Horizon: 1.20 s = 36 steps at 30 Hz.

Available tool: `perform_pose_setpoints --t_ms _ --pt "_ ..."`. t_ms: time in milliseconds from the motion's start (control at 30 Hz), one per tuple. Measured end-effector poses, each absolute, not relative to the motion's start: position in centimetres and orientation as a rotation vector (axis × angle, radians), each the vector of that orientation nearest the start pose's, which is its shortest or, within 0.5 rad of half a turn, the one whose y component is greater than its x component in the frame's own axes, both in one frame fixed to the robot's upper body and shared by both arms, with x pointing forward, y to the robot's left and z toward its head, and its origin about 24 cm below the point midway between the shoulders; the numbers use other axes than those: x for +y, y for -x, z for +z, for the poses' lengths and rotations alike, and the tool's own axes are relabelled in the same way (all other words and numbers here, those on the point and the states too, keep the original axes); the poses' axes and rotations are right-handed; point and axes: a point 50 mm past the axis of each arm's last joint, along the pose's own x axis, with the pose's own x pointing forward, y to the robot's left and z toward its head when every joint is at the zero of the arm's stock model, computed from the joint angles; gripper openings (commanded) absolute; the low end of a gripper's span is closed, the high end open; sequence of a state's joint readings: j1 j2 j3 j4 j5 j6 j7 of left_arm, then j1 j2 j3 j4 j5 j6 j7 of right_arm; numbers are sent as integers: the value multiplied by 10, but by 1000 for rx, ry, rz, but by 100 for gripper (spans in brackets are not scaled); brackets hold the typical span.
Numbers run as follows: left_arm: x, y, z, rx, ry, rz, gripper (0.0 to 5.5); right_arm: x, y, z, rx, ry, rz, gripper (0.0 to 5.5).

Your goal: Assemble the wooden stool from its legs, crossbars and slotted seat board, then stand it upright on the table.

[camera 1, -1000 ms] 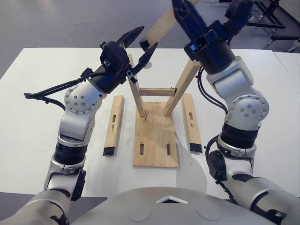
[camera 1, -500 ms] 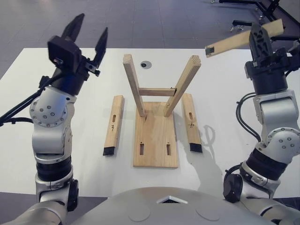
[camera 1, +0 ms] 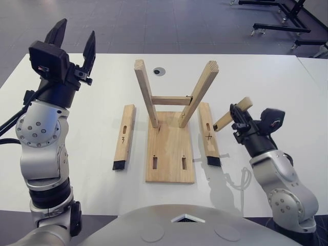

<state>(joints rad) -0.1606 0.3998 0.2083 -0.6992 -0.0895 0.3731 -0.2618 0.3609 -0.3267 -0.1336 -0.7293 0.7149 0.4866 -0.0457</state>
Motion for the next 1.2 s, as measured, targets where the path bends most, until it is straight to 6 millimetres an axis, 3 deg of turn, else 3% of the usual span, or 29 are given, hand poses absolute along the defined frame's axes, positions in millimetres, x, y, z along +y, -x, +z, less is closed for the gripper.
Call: perform_pose_setpoints --t_ms 600,1200 --pt "188 -244 211 -438 -397 -238 260 -182 -192 79 70 -284 37 39" --pt "184 -248 211 -440 -411 -253 260 -179 -199 76 70 -284 49 39"
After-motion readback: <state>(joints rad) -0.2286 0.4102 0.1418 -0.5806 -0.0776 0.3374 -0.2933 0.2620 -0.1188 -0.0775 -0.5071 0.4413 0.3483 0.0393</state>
